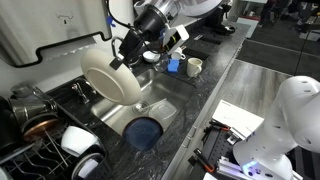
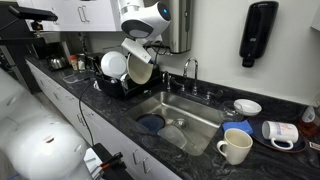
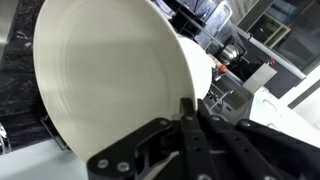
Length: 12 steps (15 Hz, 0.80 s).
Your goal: Put the plate on the drying rack
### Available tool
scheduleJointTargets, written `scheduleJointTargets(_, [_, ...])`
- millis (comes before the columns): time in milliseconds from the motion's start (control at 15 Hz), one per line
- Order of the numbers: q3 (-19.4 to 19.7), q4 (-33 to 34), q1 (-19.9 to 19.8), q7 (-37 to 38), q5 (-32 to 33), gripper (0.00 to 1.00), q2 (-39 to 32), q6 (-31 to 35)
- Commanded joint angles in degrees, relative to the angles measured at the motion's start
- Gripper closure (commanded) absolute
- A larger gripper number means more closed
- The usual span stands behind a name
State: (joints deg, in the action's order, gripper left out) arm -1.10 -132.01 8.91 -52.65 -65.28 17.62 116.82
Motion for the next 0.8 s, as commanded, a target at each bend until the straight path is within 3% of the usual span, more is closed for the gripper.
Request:
scheduleJointTargets(0, [-1.04,0.4,-1.51,1.68,-0.77,0.94,-0.05,-0.45])
scheduleJointTargets(267, [-1.04,0.6,-1.63,3.28,-1.21,0.94,-0.18,-0.45])
scheduleJointTargets(333, [-1.04,0.6,-1.63,3.32,-1.21,0.99,-0.19,-0.45])
scheduleJointTargets(733, [0.02,3.34,-0.9,-1.78,-4.92,0.99,-2.21,-5.2])
